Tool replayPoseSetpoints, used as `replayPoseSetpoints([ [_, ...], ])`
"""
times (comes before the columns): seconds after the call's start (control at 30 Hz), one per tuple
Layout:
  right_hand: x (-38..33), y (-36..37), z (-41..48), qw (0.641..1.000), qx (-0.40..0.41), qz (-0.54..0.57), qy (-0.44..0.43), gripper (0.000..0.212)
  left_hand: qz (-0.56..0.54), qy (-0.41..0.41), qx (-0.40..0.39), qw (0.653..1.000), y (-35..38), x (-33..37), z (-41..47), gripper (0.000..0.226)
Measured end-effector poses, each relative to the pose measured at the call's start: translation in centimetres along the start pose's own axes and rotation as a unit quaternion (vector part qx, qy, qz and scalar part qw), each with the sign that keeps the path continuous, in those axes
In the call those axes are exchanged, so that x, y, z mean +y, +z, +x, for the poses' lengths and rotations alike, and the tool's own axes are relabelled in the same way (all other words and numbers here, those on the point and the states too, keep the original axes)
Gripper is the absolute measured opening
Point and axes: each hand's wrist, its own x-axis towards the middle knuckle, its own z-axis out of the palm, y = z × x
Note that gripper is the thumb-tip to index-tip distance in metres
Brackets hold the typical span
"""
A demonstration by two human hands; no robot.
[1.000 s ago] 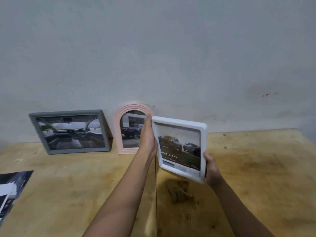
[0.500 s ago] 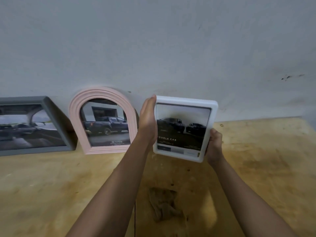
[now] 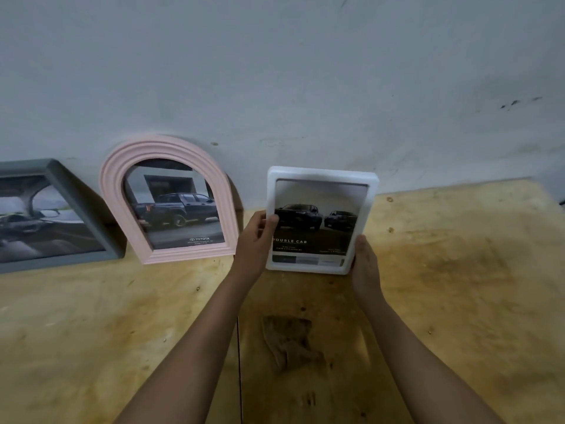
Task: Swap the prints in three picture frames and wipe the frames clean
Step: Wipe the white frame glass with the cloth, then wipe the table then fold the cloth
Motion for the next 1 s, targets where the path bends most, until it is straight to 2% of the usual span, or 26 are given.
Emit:
replayPoseSetpoints([
  [0.13, 0.2, -0.7, -0.7, 0.999, 0.0, -0.046, 0.014, 0.04, 0.032, 0.001, -0.019, 0.999, -0.3, -0.2, -0.1, 0.025],
  [0.23, -0.2, -0.6, -1.3, 0.989, 0.048, -0.136, 0.0, 0.038, 0.093, 0.005, -0.036, 0.995, -0.4, -0.5, -0.2, 0.013],
  [0.27, -0.2, -0.5, -1.9, 0.983, 0.085, -0.165, -0.004, 0.038, 0.123, 0.006, -0.042, 0.991, -0.5, -0.8, -0.5, 0.019],
  [0.33, -0.2, -0.1, -4.3, 0.97, 0.149, -0.191, -0.025, 0.038, 0.181, 0.004, -0.037, 0.983, -1.1, -1.7, -2.0, 0.043],
  [0.37, 0.0, 0.2, -5.8, 0.965, 0.145, -0.208, -0.061, 0.035, 0.204, -0.002, -0.022, 0.979, -1.7, -2.4, -3.2, 0.049],
  [0.43, 0.7, 0.7, -8.9, 0.95, 0.041, -0.268, -0.151, 0.03, 0.231, -0.026, 0.021, 0.972, -3.5, -3.9, -6.2, 0.049],
  [0.5, 1.4, 1.4, -11.8, 0.911, -0.151, -0.341, -0.177, 0.037, 0.251, -0.032, 0.067, 0.965, -5.9, -5.8, -10.3, 0.04],
  [0.57, 2.9, 1.8, -13.6, 0.814, -0.297, -0.462, -0.189, 0.05, 0.273, -0.032, 0.117, 0.954, -8.9, -7.7, -14.7, 0.032],
  [0.6, 3.8, 1.9, -14.1, 0.766, -0.323, -0.516, -0.206, 0.053, 0.293, -0.042, 0.142, 0.945, -10.6, -8.9, -16.9, 0.03],
  [0.63, 4.5, 1.8, -14.5, 0.742, -0.326, -0.544, -0.219, 0.054, 0.316, -0.059, 0.162, 0.933, -12.1, -10.1, -18.9, 0.03],
  [0.67, 4.9, 1.6, -14.7, 0.739, -0.315, -0.551, -0.224, 0.052, 0.335, -0.077, 0.176, 0.922, -13.6, -11.2, -20.7, 0.031],
  [0.73, 5.1, 0.9, -15.1, 0.765, -0.277, -0.539, -0.219, 0.049, 0.364, -0.104, 0.186, 0.906, -16.2, -13.0, -23.7, 0.033],
  [0.8, 5.0, 0.0, -15.8, 0.788, -0.217, -0.547, -0.178, 0.046, 0.381, -0.117, 0.184, 0.898, -17.8, -14.0, -26.0, 0.036],
  [0.9, 5.1, -0.7, -17.4, 0.816, -0.121, -0.554, -0.111, 0.043, 0.406, -0.105, 0.161, 0.893, -19.1, -14.9, -28.1, 0.04],
  [1.0, 5.4, -0.1, -19.1, 0.82, -0.081, -0.56, -0.089, 0.042, 0.439, -0.071, 0.107, 0.889, -19.9, -16.0, -29.1, 0.042],
])
